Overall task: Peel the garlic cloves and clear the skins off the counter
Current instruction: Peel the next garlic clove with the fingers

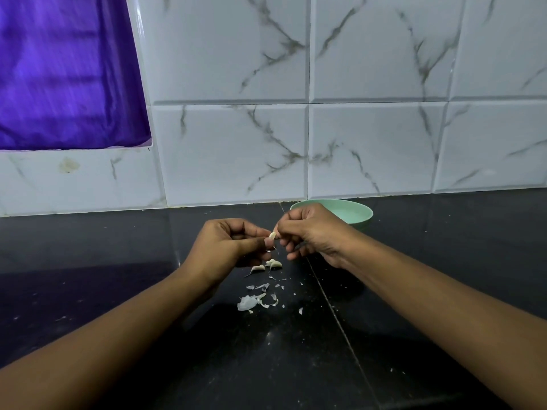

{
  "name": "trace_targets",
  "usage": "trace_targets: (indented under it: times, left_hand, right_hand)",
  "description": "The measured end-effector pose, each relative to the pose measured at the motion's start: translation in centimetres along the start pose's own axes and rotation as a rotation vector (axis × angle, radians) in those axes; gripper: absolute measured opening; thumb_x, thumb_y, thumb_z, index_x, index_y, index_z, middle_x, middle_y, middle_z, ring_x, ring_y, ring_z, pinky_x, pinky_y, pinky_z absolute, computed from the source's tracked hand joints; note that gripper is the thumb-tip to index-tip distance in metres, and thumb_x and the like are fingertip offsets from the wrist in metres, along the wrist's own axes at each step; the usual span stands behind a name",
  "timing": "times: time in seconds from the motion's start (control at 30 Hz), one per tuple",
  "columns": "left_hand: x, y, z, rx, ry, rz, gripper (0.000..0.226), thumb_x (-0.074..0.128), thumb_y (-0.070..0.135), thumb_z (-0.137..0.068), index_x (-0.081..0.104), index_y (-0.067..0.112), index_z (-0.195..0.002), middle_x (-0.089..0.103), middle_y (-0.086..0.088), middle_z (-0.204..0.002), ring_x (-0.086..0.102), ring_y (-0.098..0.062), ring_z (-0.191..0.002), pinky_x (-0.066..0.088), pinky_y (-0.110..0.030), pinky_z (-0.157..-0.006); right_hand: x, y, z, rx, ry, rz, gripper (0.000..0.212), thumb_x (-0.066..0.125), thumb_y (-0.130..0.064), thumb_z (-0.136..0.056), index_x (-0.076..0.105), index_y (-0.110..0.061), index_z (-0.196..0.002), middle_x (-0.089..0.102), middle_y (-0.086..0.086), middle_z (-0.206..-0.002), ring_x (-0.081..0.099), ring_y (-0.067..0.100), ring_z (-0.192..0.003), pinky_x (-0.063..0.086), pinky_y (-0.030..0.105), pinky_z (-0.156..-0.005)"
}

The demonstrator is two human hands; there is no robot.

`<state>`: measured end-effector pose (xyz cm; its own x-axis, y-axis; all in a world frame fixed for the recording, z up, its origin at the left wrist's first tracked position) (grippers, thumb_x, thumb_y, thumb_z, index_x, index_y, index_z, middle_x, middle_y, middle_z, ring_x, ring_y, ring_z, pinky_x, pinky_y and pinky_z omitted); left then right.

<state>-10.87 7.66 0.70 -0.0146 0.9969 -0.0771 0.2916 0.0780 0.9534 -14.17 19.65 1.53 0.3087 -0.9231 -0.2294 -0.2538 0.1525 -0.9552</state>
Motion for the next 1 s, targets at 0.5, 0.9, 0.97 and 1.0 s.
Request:
trace_targets:
  times: [0.5, 0.9, 0.97, 1.0]
  left_hand:
    - [0.5, -1.1, 0.2, -0.126, -0.052, 0.141, 0.007, 0.066, 0.0, -0.077, 0.068, 0.007, -0.077, 0.069, -0.006, -0.063, 0.064, -0.009, -0.051, 0.053, -0.019, -0.05]
    - [-0.2, -0.9, -0.1, -0.06, 0.019, 0.112, 0.009, 0.07, -0.001, -0.074, 0.066, 0.003, -0.081, 0.069, -0.007, -0.062, 0.066, -0.011, -0.053, 0.053, -0.018, -0.051]
    - [-0.4, -0.7, -0.1, -0.042, 0.031, 0.121, 0.013, 0.072, 0.001, -0.07, 0.066, 0.003, -0.08, 0.068, -0.007, -0.061, 0.066, -0.011, -0.054, 0.053, -0.018, -0.053]
    - [-0.5, -0.7, -0.1, -0.036, 0.035, 0.129, 0.015, 0.073, 0.003, -0.067, 0.066, 0.003, -0.08, 0.068, -0.008, -0.06, 0.066, -0.011, -0.054, 0.053, -0.019, -0.054]
  right_hand:
    - [0.9, 0.5, 0.2, 0.067, -0.118, -0.156, 0.019, 0.055, -0.001, -0.086, 0.061, -0.005, -0.069, 0.059, 0.001, -0.054, 0.051, 0.007, -0.044, 0.052, 0.02, -0.045]
    - [0.7, -0.1, -0.1, -0.053, -0.113, -0.063, 0.009, 0.068, -0.005, -0.083, 0.064, -0.008, -0.075, 0.062, 0.0, -0.062, 0.057, 0.006, -0.053, 0.053, 0.022, -0.048]
    - [0.6, -0.5, -0.1, -0.095, -0.1, -0.035, 0.009, 0.068, -0.005, -0.084, 0.064, -0.008, -0.076, 0.063, -0.003, -0.062, 0.057, 0.005, -0.054, 0.054, 0.023, -0.05]
    - [0.7, -0.6, -0.1, -0.108, -0.099, -0.03, 0.008, 0.068, -0.005, -0.084, 0.064, -0.008, -0.077, 0.063, -0.003, -0.063, 0.057, 0.005, -0.054, 0.054, 0.024, -0.05]
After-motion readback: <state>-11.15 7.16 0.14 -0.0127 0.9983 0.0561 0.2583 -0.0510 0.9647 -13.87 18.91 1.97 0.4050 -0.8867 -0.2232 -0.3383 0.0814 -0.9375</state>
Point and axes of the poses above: each hand's wrist, its own z-axis away from the middle knuckle, its own x-axis out of the palm, y = z × x, the point moved 10 cm from there along -z, towards the middle knuckle
